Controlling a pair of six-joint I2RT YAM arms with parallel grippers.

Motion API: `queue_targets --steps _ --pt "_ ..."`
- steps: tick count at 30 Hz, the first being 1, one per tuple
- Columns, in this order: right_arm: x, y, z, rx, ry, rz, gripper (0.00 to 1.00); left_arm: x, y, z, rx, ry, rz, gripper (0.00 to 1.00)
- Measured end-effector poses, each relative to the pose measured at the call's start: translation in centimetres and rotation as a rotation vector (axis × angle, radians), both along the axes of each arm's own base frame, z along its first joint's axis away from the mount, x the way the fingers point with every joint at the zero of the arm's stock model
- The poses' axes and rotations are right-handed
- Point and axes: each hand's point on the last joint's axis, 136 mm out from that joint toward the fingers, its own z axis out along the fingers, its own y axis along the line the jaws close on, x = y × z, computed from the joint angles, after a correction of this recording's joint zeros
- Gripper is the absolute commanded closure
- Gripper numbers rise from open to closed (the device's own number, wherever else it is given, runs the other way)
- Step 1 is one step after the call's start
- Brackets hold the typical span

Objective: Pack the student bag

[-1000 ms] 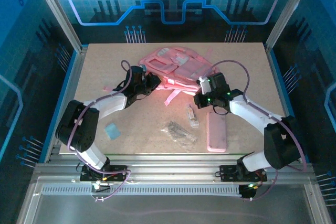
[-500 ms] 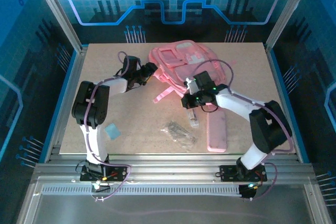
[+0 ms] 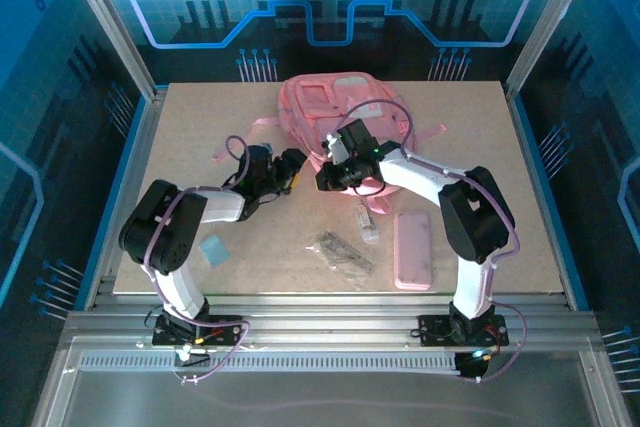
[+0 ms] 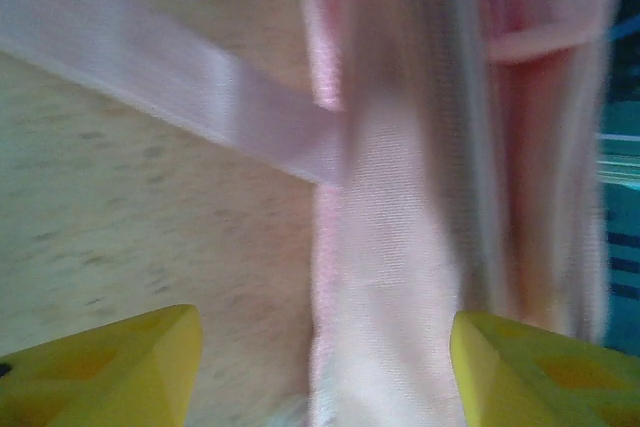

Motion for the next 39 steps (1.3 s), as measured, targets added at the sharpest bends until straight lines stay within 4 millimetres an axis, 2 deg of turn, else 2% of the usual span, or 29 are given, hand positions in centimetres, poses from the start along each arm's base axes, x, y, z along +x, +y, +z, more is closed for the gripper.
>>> queue_targets --steps 2,5,10,12,13,14,21,27,32,39 --pt "-0.2 0.1 0.0 0.000 0.008 -0.005 1.00 0.9 -0.9 0.0 -0.044 -0.034 0.005 0.34" --pt "-0.2 0.0 -0.1 -0.007 0.015 -0.025 1.00 2.0 -2.2 -0.9 -0.107 -0.060 0.007 0.38" --pt "-0.4 -0.7 -1.0 -0.036 0.031 -0.054 1.00 2.6 -4.0 -1.1 -0.152 -0.084 -0.005 0.52" --pt "-0.4 -0.7 -1.0 -0.035 0.033 -0.057 1.00 2.7 -4.1 -0.9 -0.152 -0.093 0.000 0.71" --pt "-0.4 -0.7 -1.0 -0.034 0.033 -0.057 1.00 2.7 -4.1 -0.8 -0.151 -0.097 0.003 0.89" --pt "-0.4 -0.7 -1.1 -0.033 0.034 -0.058 1.00 2.7 -4.1 -0.6 -0.149 -0.105 0.000 1.00" --pt "-0.9 -1.0 -1.2 -0.040 0.040 -0.059 1.00 2.6 -4.3 -0.2 -0.129 -0.127 -0.009 1.00" --pt "-3.2 -3.3 -0.8 -0.110 0.084 -0.044 1.00 2.3 -4.0 0.5 -0.088 -0.132 -0.047 1.00" --pt "-5.1 -7.3 -0.8 -0.174 0.151 -0.055 1.00 2.3 -3.0 0.6 -0.023 -0.114 -0.067 1.00" --pt "-4.5 -13.1 0.5 -0.234 0.152 -0.112 1.00 2.7 -2.8 1.2 0.013 -0.107 -0.119 1.00"
